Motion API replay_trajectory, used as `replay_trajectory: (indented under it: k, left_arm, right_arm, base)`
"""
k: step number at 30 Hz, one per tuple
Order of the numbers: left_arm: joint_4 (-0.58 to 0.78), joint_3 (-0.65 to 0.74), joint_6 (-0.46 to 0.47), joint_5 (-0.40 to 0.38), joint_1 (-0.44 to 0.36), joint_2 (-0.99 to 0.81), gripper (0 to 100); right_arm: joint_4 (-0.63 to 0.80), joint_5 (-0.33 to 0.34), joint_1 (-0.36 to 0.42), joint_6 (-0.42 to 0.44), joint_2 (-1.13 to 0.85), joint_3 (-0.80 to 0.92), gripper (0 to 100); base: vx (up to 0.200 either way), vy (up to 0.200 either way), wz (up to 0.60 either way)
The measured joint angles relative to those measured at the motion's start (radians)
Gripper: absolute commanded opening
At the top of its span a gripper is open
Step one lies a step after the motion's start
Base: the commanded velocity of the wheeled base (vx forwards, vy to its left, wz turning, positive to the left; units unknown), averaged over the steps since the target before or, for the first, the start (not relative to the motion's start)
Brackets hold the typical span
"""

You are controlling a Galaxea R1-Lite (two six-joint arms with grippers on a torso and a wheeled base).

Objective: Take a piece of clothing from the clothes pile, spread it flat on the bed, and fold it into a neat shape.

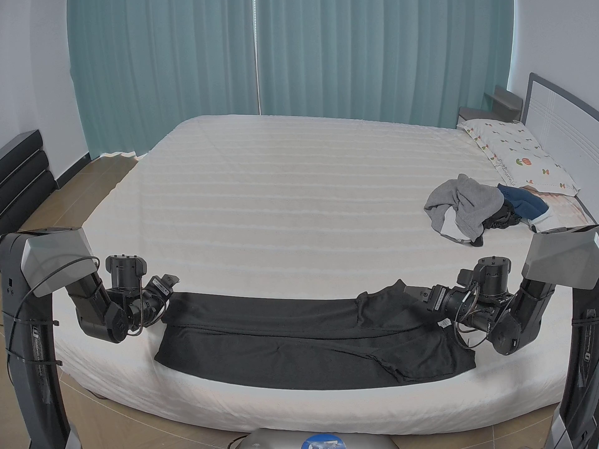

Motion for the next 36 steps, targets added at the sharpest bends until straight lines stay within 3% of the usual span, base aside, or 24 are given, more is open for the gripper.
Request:
replay_trajectory:
  k: [4, 5, 7, 22, 36]
  left_arm:
    - [0.000, 0.000, 0.000, 0.000, 0.000, -0.001, 100]
    - [0.000, 0.000, 0.000, 0.000, 0.000, -0.001, 100]
    - [0.000, 0.001, 0.000, 0.000, 0.000, -0.001, 100]
    - [-0.002, 0.006, 0.000, 0.000, 0.000, -0.001, 100]
    - [-0.002, 0.014, 0.001, 0.000, 0.000, -0.003, 100]
  right_arm:
    - [0.003, 0.000, 0.003, -0.005, 0.017, -0.015, 100]
    - [0.004, 0.000, 0.004, -0.015, 0.020, -0.015, 0]
    - [0.003, 0.000, 0.002, -0.056, 0.023, 0.002, 0]
    - [-0.106, 0.031, -0.028, -0.083, -0.014, 0.199, 0]
    - [-0.240, 0.041, -0.067, -0.158, 0.058, 0.327, 0]
  base:
    - [0.000, 0.000, 0.00]
    - [0.000, 0.000, 0.00]
    - [0.000, 0.000, 0.00]
    - [0.000, 0.000, 0.00]
    - [0.000, 0.000, 0.00]
